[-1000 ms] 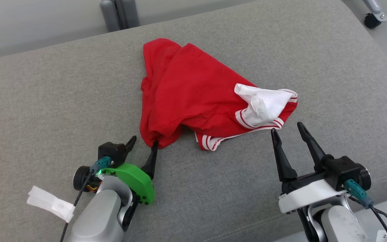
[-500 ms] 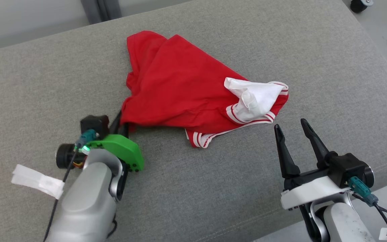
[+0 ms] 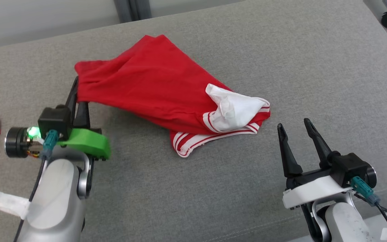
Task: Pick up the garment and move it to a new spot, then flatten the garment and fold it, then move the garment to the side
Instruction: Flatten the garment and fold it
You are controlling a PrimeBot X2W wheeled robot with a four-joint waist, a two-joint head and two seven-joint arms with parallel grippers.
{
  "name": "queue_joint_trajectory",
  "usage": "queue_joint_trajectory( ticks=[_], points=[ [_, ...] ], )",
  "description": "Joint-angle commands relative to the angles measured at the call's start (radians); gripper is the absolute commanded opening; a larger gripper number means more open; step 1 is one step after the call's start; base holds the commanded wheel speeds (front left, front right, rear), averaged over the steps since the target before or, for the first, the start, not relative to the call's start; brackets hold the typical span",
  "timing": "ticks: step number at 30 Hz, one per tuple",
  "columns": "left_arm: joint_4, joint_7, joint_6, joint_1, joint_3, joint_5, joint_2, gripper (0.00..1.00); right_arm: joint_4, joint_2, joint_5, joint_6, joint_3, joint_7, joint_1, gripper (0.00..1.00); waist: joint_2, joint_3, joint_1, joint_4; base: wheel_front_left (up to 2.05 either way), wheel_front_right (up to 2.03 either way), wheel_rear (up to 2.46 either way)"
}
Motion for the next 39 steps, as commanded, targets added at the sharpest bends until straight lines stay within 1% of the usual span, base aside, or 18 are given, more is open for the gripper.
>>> queue_joint_trajectory(
  ticks=[1, 6, 9, 10, 11, 12, 15, 16, 19, 22, 25, 30, 33, 39],
  points=[
    [0.025, 0.000, 0.010, 0.038, 0.008, 0.014, 0.010, 0.00, 0.001, -0.001, -0.003, 0.000, 0.003, -0.003, 0.006, 1.00, 0.0000, -0.013, 0.0000, 0.031, 0.00, 0.00, 0.00],
    [0.131, 0.000, 0.029, 0.103, 0.033, 0.021, -0.008, 0.00, 0.007, -0.001, -0.003, 0.000, 0.010, -0.003, 0.002, 1.00, 0.0000, -0.018, 0.0000, 0.059, 0.00, 0.00, 0.00],
    [0.185, 0.000, 0.033, 0.129, 0.052, 0.015, -0.025, 0.01, 0.012, -0.002, -0.006, 0.000, 0.006, -0.003, 0.000, 1.00, 0.0000, -0.021, 0.0000, 0.071, 0.00, 0.00, 0.00],
    [0.195, 0.000, 0.030, 0.135, 0.058, 0.013, -0.030, 0.37, 0.012, -0.002, -0.008, 0.000, 0.005, -0.003, 0.001, 1.00, 0.0000, -0.023, 0.0000, 0.075, 0.00, 0.00, 0.00],
    [0.202, 0.000, 0.027, 0.140, 0.061, 0.013, -0.033, 0.92, 0.013, -0.002, -0.009, 0.000, 0.004, -0.003, 0.002, 1.00, 0.0000, -0.025, 0.0000, 0.077, 0.00, 0.00, 0.00],
    [0.206, -0.001, 0.025, 0.146, 0.065, 0.012, -0.036, 1.00, 0.015, -0.002, -0.008, 0.000, 0.003, -0.003, 0.003, 1.00, 0.0000, -0.026, 0.0000, 0.079, 0.00, 0.00, 0.00],
    [0.199, -0.001, 0.014, 0.171, 0.073, 0.020, -0.051, 1.00, 0.017, -0.002, -0.004, 0.000, -0.002, -0.003, 0.009, 1.00, 0.0000, -0.035, 0.0000, 0.086, 0.00, 0.00, 0.00],
    [0.189, 0.000, 0.005, 0.182, 0.070, 0.027, -0.054, 1.00, 0.018, -0.002, -0.003, 0.000, -0.004, -0.003, 0.011, 1.00, 0.0000, -0.039, 0.0000, 0.089, 0.00, 0.00, 0.00],
    [0.156, -0.001, -0.018, 0.218, 0.057, 0.053, -0.050, 1.00, 0.022, -0.002, 0.000, 0.000, -0.010, -0.003, 0.016, 1.00, 0.0000, -0.050, 0.0000, 0.097, 0.00, 0.00, 0.00],
    [0.117, -0.001, -0.029, 0.263, 0.056, 0.070, -0.049, 1.00, 0.026, -0.002, 0.000, 0.000, -0.014, -0.003, 0.024, 1.00, 0.0000, -0.068, 0.0000, 0.105, 0.00, 0.00, 0.00],
    [0.058, 0.000, -0.036, 0.308, 0.079, 0.057, -0.054, 1.00, 0.028, -0.002, 0.000, 0.000, -0.023, -0.003, 0.035, 1.00, 0.0000, -0.084, 0.0000, 0.114, 0.00, 0.00, 0.00],
    [-0.089, -0.001, -0.053, 0.370, 0.147, 0.026, -0.078, 1.00, 0.027, -0.002, -0.002, 0.000, -0.047, -0.003, 0.053, 1.00, 0.0000, -0.113, 0.0000, 0.139, 0.00, 0.00, 0.00],
    [-0.177, 0.000, -0.077, 0.398, 0.177, 0.015, -0.095, 1.00, 0.026, -0.002, -0.006, 0.000, -0.065, -0.003, 0.064, 1.00, 0.0000, -0.129, 0.0000, 0.154, 0.00, 0.00, 0.00],
    [-0.292, 0.000, -0.154, 0.436, 0.216, -0.021, -0.125, 1.00, 0.037, -0.002, -0.010, 0.000, -0.098, -0.003, 0.080, 1.00, 0.0000, -0.161, 0.0000, 0.173, 0.00, 0.00, 0.00]
  ],
)
